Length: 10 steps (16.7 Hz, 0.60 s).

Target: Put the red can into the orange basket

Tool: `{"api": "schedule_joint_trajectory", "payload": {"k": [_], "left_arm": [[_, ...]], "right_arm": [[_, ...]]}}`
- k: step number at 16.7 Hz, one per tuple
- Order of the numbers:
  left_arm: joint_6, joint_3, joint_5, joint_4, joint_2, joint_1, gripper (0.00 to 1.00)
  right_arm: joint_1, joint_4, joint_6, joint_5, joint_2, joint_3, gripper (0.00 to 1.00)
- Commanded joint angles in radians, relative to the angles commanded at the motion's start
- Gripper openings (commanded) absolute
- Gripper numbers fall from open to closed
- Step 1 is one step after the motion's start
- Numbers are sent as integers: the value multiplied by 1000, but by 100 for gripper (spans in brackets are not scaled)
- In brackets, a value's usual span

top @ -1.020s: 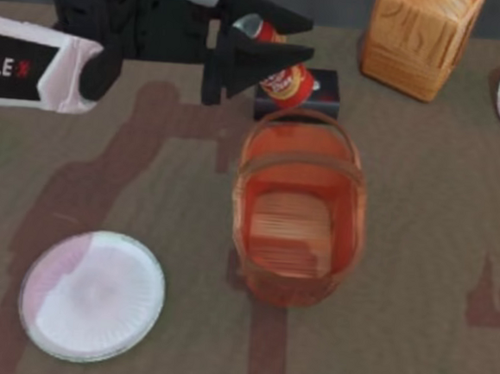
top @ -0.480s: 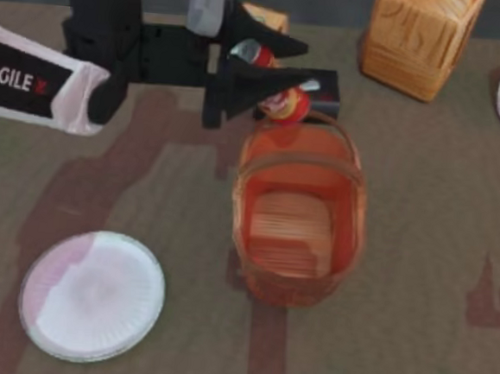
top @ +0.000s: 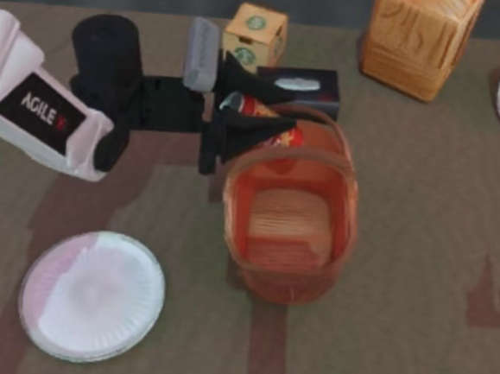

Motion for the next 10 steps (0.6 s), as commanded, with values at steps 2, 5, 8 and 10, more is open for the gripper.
{"api": "schedule_joint_trajectory", "payload": {"k": [2,5,8,10], "left_arm": [[0,0,0,0,0,0,0],[0,0,0,0,0,0,23],[0,0,0,0,0,0,45],[0,0,0,0,0,0,60]], "right_arm": [[0,0,0,0,0,0,100],[0,0,0,0,0,0,100],[0,0,0,0,0,0,100],[0,0,0,0,0,0,100]]}}
